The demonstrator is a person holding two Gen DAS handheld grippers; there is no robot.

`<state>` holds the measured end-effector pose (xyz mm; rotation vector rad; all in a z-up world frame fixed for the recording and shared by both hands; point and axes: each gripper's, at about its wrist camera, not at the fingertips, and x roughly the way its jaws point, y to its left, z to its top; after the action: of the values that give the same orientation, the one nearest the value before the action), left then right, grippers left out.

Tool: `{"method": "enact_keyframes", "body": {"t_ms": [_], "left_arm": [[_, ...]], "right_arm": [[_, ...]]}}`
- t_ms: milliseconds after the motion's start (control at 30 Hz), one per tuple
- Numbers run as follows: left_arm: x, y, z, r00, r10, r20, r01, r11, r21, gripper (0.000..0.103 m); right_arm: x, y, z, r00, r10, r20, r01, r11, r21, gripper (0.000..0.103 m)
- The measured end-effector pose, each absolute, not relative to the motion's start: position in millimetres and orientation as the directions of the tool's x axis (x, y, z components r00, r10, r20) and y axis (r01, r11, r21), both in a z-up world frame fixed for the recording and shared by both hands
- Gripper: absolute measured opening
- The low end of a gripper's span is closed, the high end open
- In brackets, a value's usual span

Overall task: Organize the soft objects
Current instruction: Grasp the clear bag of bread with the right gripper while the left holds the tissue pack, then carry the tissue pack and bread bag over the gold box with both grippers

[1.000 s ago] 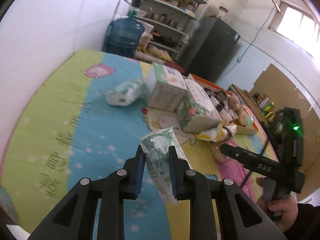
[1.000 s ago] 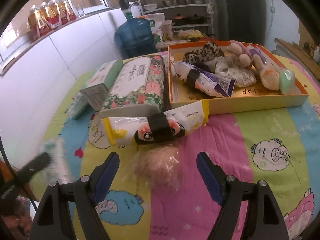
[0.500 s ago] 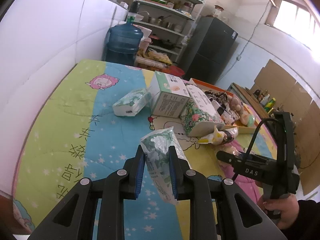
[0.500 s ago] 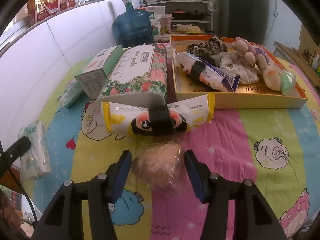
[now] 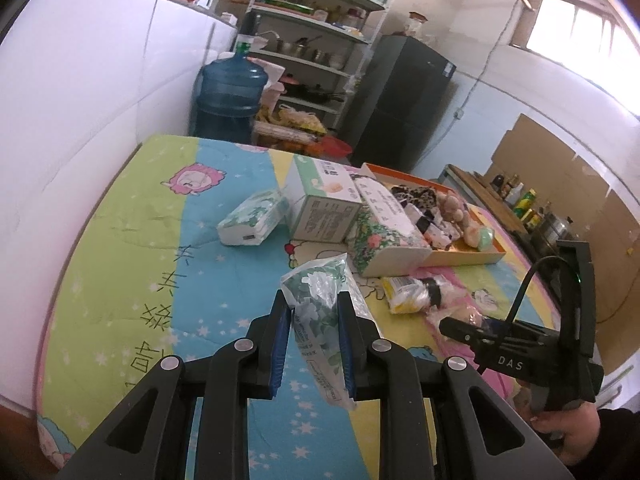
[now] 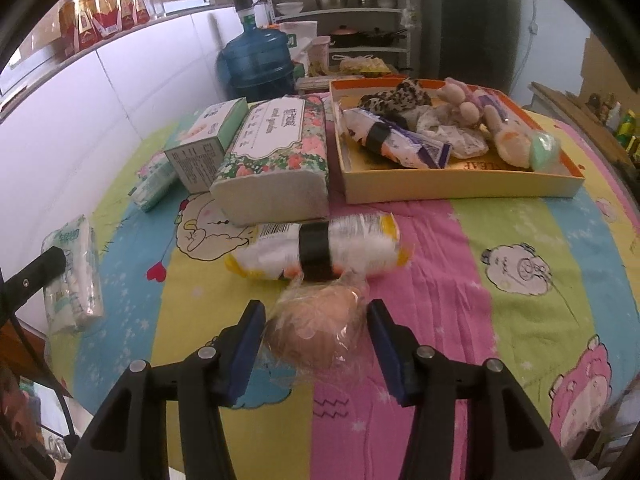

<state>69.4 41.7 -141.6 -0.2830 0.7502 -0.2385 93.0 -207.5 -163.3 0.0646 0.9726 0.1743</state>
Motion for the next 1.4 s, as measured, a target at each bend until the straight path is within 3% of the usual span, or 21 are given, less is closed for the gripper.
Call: {"method": "enact_keyframes", "body": {"t_ms": [600,1400], "left_arm": [[68,18,-124,0.689,-0.397,-0.606,0.224,0.912,-0.342,0.023],[129,-108,-97,0.61,-0.536,-0.584,0.426,0.843,-0.329,0.023]], "right_arm": [[59,-240,-124,0.633,0.141,-0.762,-0.02,0.986,0.166,0.053],[75,-340,-81,0.725,0.067,-0.686,0.112,0.971,0.213,0.053]]}}
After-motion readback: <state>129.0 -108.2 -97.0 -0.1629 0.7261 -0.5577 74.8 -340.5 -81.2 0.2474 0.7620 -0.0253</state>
